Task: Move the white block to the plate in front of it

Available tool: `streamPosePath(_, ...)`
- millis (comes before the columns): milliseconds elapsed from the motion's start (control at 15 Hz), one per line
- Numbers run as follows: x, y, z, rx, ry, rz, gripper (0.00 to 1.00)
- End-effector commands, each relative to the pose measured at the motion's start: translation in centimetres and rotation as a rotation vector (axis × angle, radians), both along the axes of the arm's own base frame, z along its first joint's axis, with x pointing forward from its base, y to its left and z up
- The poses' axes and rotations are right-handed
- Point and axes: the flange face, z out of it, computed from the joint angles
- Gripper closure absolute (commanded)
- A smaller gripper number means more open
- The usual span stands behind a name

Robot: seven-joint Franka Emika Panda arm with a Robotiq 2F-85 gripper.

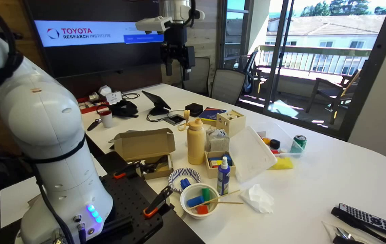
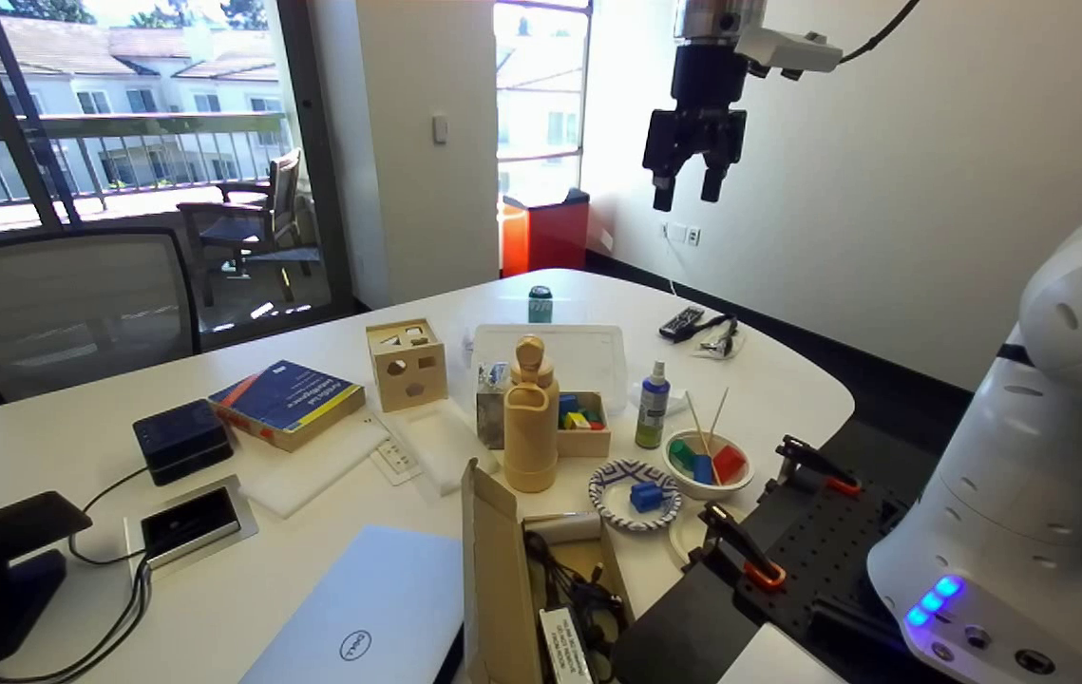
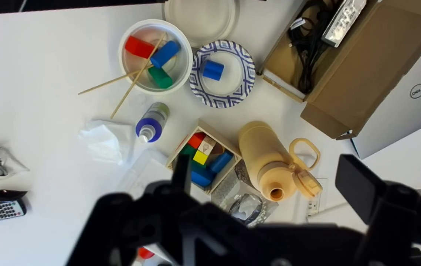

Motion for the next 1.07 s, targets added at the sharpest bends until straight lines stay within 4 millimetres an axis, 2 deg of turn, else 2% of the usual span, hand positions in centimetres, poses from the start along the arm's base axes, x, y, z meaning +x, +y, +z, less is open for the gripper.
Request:
streamPosePath(0,5.2,-1.6,-6.4,0.029,0.058,-0.064,0.0)
streamPosePath(333,11.2,-2.0,-16.2,0.045,0.097,-0.096,0.0)
streamPosePath(467,13.7,-2.0,-20.1,0.031,0.084,-0.12,0.0)
streamPosePath(667,17.4,-3.0,-26.3,-0.012,0.013,-0.192,0.0)
streamPosePath(867,19.7,-4.2,-30.3,-0.012,-0.025,-0.267,0.0)
streamPosePath(1000,20.6,-4.2,-32.8,-0.015,-0.01,-0.286,0.0)
